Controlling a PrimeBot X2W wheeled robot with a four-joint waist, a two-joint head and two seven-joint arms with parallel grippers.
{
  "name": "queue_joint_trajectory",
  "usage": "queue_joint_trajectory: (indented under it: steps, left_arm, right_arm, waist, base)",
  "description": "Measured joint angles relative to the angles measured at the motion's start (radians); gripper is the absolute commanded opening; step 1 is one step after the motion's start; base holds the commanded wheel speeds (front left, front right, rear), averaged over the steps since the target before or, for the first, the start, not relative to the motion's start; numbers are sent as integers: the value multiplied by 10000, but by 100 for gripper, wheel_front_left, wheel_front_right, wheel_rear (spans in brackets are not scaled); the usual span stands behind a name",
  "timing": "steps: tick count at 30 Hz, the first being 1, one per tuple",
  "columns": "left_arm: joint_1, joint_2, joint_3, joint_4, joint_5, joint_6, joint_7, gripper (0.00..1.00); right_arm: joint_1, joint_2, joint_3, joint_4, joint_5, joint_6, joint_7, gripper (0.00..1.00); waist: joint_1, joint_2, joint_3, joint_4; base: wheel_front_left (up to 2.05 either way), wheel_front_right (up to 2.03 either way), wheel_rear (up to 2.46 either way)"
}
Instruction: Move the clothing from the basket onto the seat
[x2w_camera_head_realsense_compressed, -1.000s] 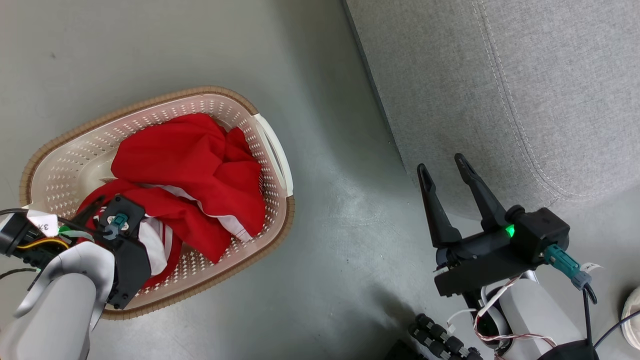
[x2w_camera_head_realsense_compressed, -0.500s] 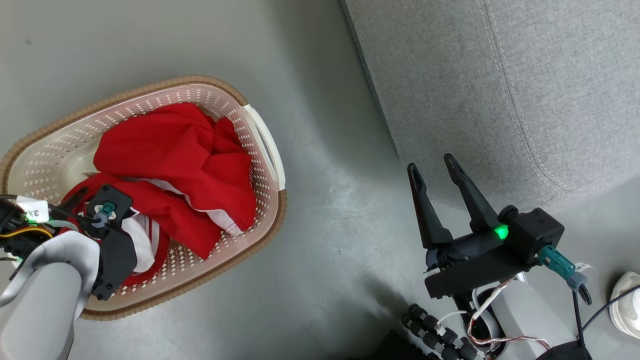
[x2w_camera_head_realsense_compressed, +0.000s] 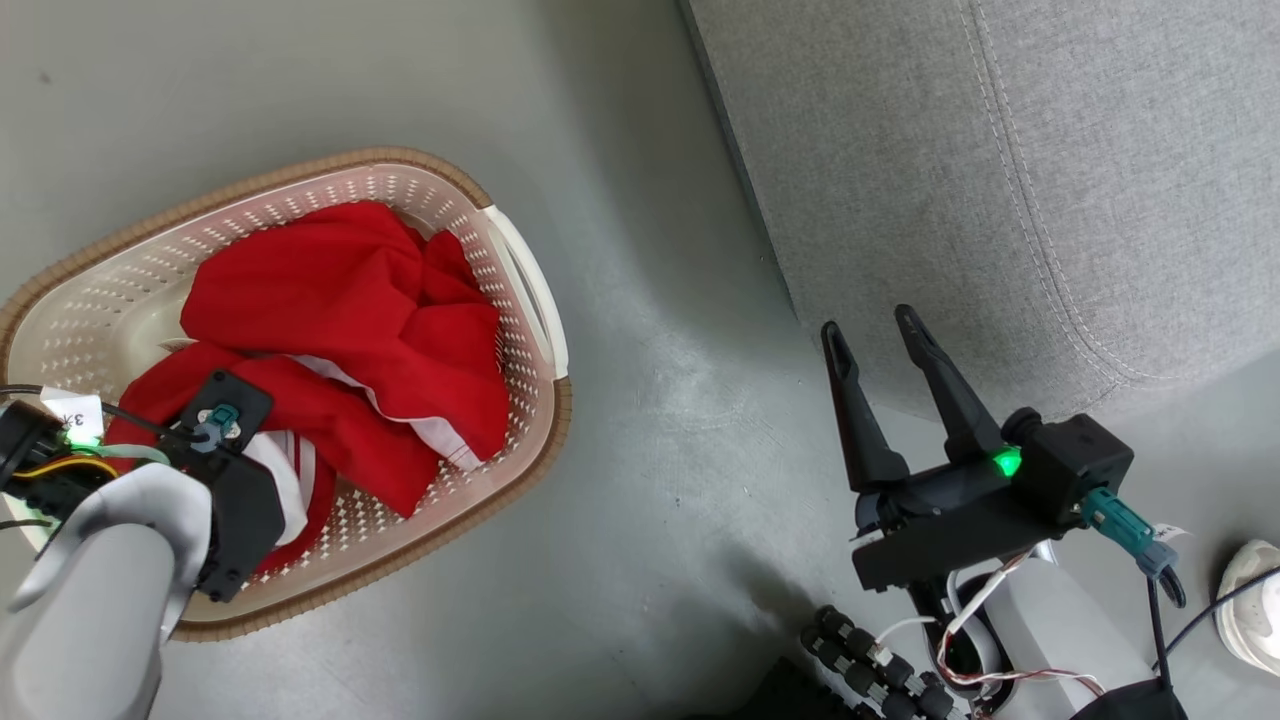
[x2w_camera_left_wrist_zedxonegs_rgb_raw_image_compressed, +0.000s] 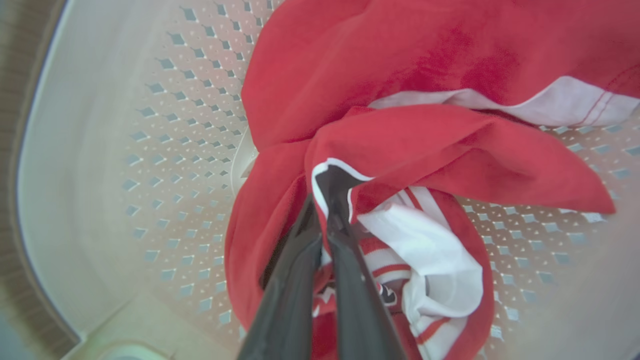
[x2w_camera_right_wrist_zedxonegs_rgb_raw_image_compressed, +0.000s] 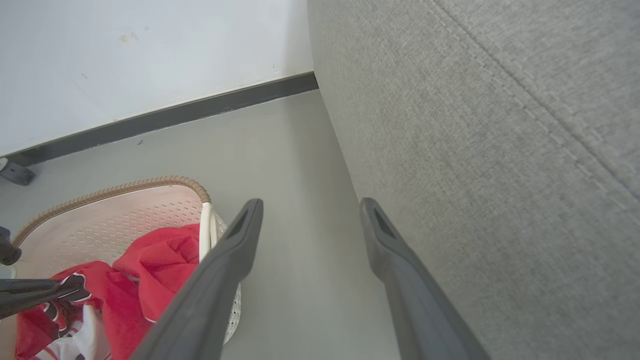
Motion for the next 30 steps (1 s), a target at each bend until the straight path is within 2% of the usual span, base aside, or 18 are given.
queue_joint_trajectory:
  steps: [12, 19, 24, 30]
  left_arm:
    - [90, -1191, 61, 230, -635, 19, -802, 0]
    - [646, -1885, 314, 278, -1095, 309, -1515, 0]
    - [875, -2341, 500, 134, -1526, 483, -2059, 0]
    - [1208, -2809, 405, -226, -1590, 529, -2637, 0]
  right_arm:
    - [-59, 2, -861, 460, -125, 8, 0, 100]
    - [-147, -228, -1246, 748, -382, 111, 0, 100]
    - [-90, -504, -1158, 976, -681, 389, 0, 100]
    - [115, -539, -514, 1244, -1097, 675, 0, 100]
  waist:
    - [-2, 0, -665, 472]
    - [-2, -1, -1403, 1020]
    - [-2, -1, -1995, 1540]
    - [-2, -1, -2763, 2231]
  base:
    - [0, 0, 0]
    - [0, 0, 0]
    - [0, 0, 0]
    - [0, 0, 0]
